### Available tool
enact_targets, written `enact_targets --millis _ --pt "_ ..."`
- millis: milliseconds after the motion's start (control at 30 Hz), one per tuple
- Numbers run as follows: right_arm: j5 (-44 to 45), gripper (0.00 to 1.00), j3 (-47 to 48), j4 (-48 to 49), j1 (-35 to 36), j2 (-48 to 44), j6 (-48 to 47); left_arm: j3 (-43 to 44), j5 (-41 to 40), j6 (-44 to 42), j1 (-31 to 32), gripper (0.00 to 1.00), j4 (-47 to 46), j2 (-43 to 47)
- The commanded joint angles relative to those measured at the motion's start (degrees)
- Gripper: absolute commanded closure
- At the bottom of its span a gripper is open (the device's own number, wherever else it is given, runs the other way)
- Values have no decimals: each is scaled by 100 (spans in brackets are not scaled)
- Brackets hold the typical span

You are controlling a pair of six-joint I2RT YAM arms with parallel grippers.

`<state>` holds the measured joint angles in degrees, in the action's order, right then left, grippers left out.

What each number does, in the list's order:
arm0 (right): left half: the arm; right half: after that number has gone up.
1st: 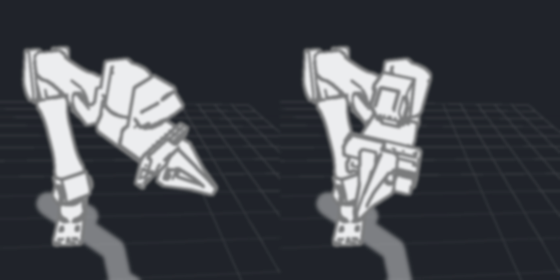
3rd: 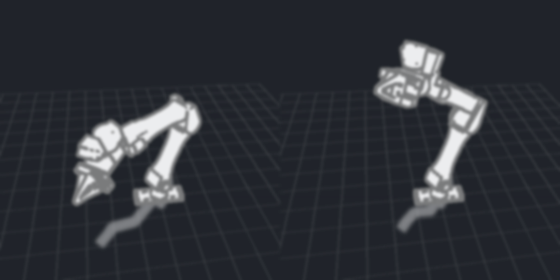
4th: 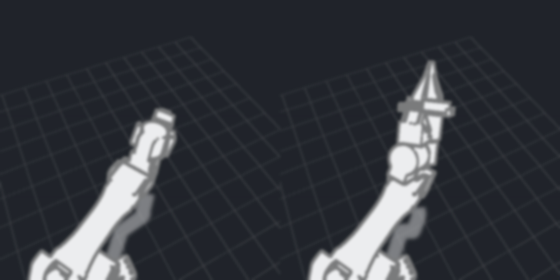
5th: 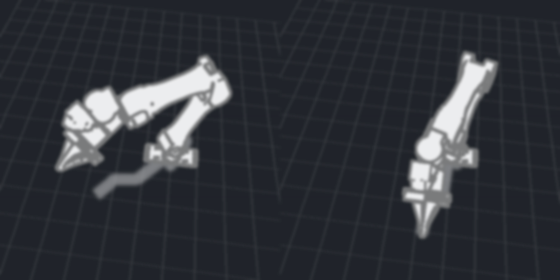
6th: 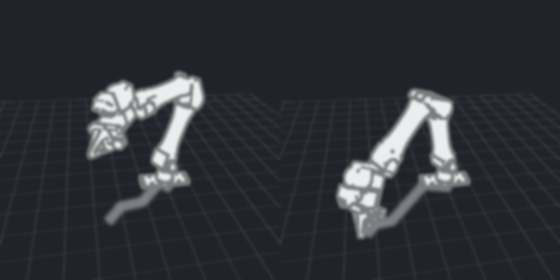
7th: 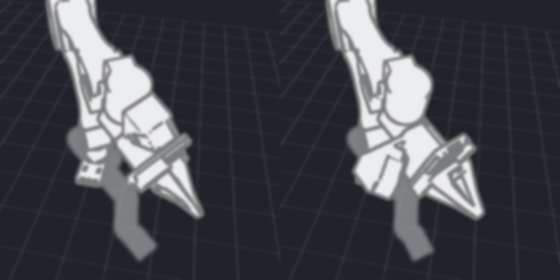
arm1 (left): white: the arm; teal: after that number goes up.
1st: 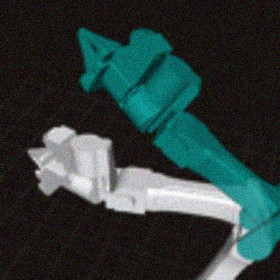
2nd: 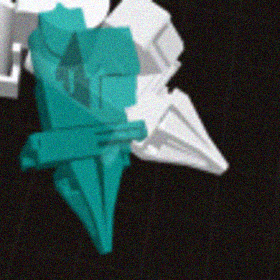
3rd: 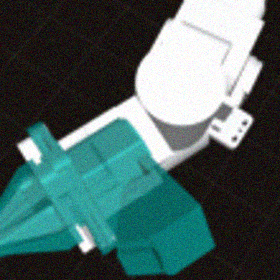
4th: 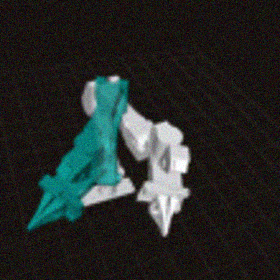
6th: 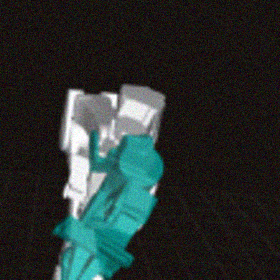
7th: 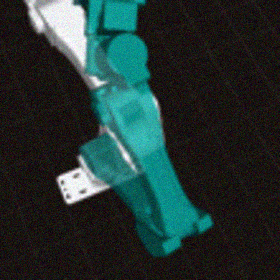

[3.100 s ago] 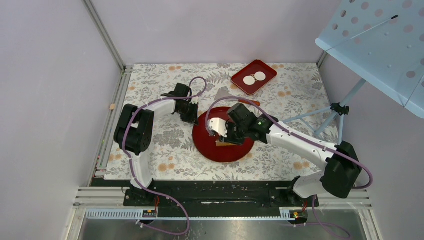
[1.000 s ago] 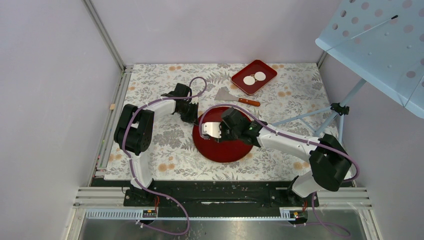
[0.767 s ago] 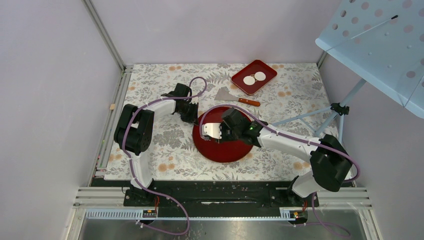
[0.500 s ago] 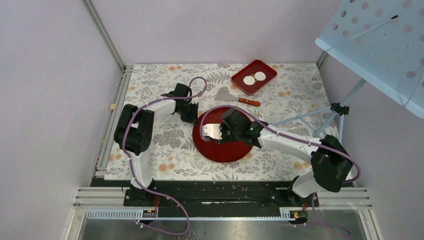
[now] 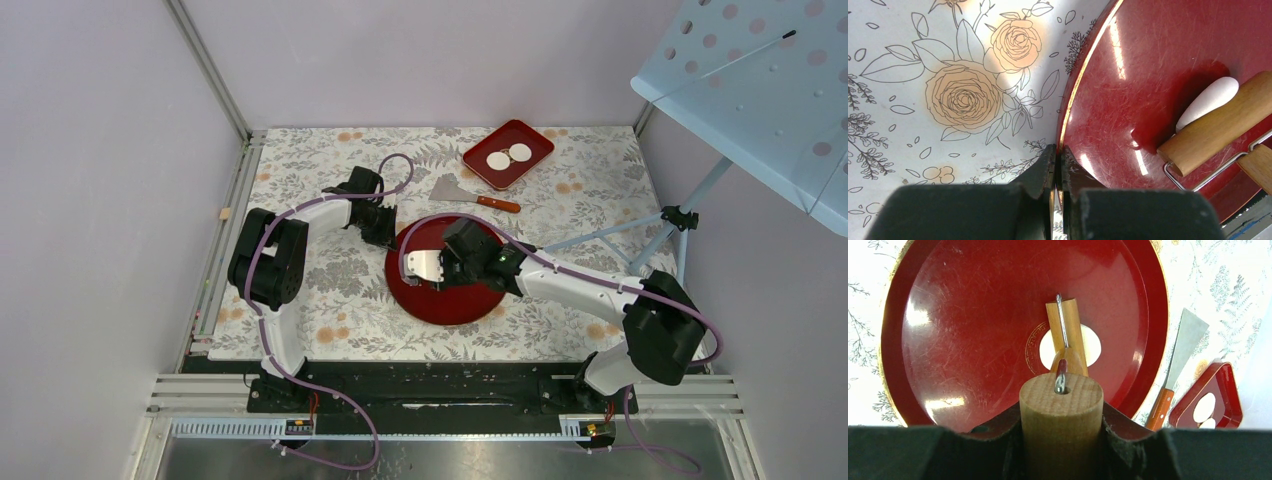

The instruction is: Roll out the dumpling wrappers from the dough

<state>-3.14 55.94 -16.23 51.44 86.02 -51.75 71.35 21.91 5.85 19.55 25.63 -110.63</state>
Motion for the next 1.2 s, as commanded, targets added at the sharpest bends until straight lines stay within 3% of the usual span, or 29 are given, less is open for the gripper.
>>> enact_targets --millis 0,1000,1167 --pt "-1354 100 -597 -2568 253 428 631 26 -82 -15 3 100 127 -94" --pt "-1392 100 -572 -2892 314 217 680 21 -80 -13 -3 100 127 -98" --pt "-1193 100 -3 -2773 320 -93 1348 24 -72 -17 3 100 125 -96"
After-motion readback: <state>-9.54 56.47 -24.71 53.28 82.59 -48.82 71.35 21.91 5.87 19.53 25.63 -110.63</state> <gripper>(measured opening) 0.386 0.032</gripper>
